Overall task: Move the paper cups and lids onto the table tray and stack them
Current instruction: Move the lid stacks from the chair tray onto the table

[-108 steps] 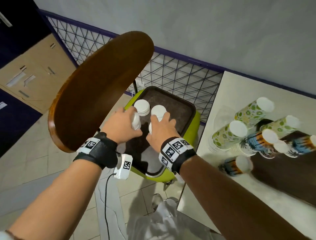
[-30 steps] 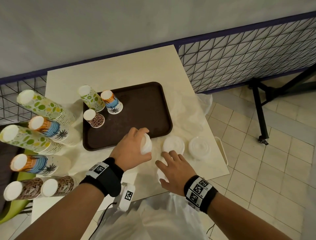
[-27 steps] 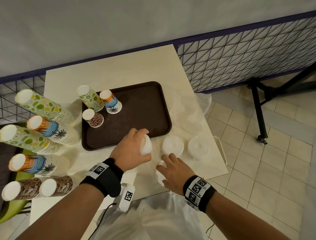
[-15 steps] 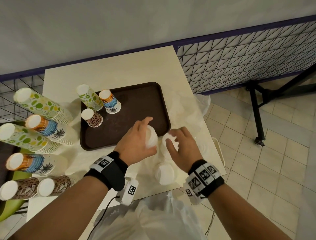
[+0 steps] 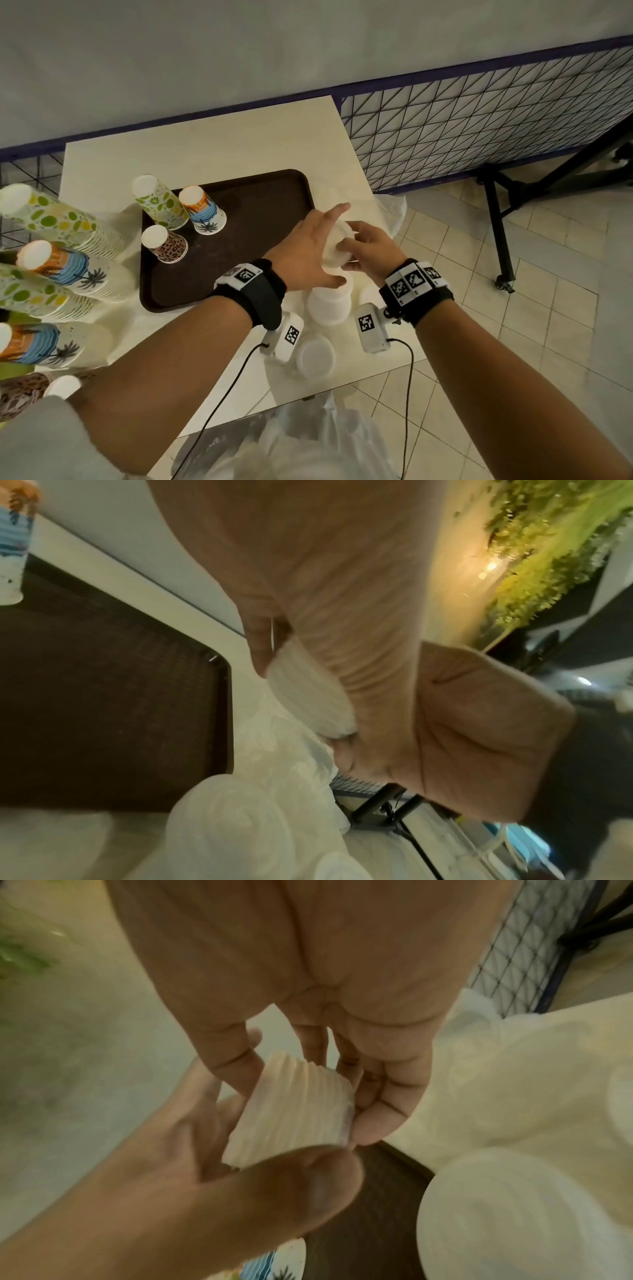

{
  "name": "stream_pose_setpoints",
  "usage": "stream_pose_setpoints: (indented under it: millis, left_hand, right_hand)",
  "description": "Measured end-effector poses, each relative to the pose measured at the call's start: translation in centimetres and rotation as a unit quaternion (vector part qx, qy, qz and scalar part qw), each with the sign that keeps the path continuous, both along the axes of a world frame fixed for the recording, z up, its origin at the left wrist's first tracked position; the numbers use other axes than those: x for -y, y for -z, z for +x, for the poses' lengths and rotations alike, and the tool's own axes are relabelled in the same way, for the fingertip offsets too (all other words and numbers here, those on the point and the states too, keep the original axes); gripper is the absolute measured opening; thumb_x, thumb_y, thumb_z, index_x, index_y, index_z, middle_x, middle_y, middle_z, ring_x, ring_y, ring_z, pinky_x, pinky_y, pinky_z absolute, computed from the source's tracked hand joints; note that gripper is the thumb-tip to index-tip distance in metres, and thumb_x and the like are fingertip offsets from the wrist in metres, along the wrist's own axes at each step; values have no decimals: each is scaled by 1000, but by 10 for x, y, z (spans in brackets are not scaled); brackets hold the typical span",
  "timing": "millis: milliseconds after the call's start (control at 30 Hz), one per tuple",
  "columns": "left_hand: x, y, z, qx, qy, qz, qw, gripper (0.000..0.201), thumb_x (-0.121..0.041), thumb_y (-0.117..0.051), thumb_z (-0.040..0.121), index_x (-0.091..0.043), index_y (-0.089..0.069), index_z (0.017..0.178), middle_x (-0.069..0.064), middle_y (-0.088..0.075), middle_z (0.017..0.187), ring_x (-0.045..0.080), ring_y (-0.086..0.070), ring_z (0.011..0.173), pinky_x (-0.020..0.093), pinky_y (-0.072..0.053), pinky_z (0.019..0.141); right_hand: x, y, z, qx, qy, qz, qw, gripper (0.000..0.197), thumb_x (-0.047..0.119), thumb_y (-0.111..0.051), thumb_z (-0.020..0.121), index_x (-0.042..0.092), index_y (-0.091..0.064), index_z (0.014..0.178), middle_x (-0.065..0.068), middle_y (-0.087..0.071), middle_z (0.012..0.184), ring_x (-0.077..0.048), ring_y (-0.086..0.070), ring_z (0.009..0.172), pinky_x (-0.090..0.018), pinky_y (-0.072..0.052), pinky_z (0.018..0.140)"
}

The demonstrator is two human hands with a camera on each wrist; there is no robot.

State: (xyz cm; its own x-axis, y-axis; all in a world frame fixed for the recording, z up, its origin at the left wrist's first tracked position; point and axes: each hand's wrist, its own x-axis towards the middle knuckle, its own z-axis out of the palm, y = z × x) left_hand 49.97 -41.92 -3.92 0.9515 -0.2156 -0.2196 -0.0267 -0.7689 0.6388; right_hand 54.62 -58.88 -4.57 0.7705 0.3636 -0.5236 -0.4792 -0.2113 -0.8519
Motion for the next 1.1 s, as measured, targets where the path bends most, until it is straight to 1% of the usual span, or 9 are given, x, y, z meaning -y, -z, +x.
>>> stream_pose_setpoints:
  millis: [100,167,233,500,567,667,767,900,1100]
  left_hand:
    - [1,12,8,-58,-114,-140,982,94,-50,-77,82,-37,-23,158,3,-45,144,16,-59,119,33,-52,104]
    - [7,22,15,-130,-185,-215,950,57,-39,-65,98,-23,-46,150,7,-63,131,19,-69,107,35,-61,94]
    - [15,31,22,-156,-218,-237,934,41,-31,-60,104,-15,-57,141,10,-72,115,21,-73,99,33,-63,88]
    - [39,57,55,-184,-184,-135,956,37,-32,-56,103,-13,-62,135,7,-74,115,25,-72,103,45,-56,99]
    - [40,61,60,-183,-164,-101,964,38,-32,-54,104,-13,-62,136,8,-73,120,27,-70,108,46,-54,101]
    - [40,64,62,-199,-154,-76,965,41,-33,-50,105,-15,-57,141,10,-69,127,30,-66,115,46,-52,104]
    - [37,68,57,-202,-157,-73,964,46,-29,-49,104,-17,-49,149,10,-66,131,28,-62,121,40,-48,107]
    - [30,70,52,-130,-123,36,983,48,-24,-61,98,-14,-51,144,13,-59,130,28,-59,117,37,-48,102]
    - [37,73,49,-144,-69,134,978,53,-25,-68,95,-15,-45,142,13,-54,133,36,-61,114,44,-54,93]
  right_hand:
    - [15,10,19,-2,24,-35,999,59,18,-72,71,13,-59,128,-20,-69,113,-36,-71,97,-48,-60,83]
    - [22,20,30,-11,19,-56,998,50,10,-69,81,12,-59,130,-23,-67,115,-34,-70,94,-42,-60,77]
    - [26,29,38,-28,10,-83,996,42,7,-63,87,12,-60,129,-22,-66,116,-30,-68,91,-38,-58,73]
    - [25,54,56,-14,-14,-211,977,25,14,-53,90,8,-60,113,-21,-62,117,-36,-68,98,-49,-62,80]
    - [25,58,58,-9,-24,-229,973,30,14,-53,91,5,-59,119,-19,-62,116,-35,-67,98,-47,-62,79]
    - [25,66,58,-21,-33,-233,972,37,13,-54,93,7,-56,130,-11,-59,116,-26,-66,89,-31,-62,70]
    - [26,69,55,-39,-5,-213,976,46,11,-57,91,15,-52,137,-9,-56,118,-31,-67,99,-43,-62,79]
    - [30,72,59,-49,34,-199,978,44,12,-61,88,20,-56,131,-11,-57,126,-33,-65,103,-47,-62,78]
    - [36,74,62,-64,80,-222,970,40,13,-60,87,20,-56,125,-9,-54,124,-34,-61,108,-48,-62,79]
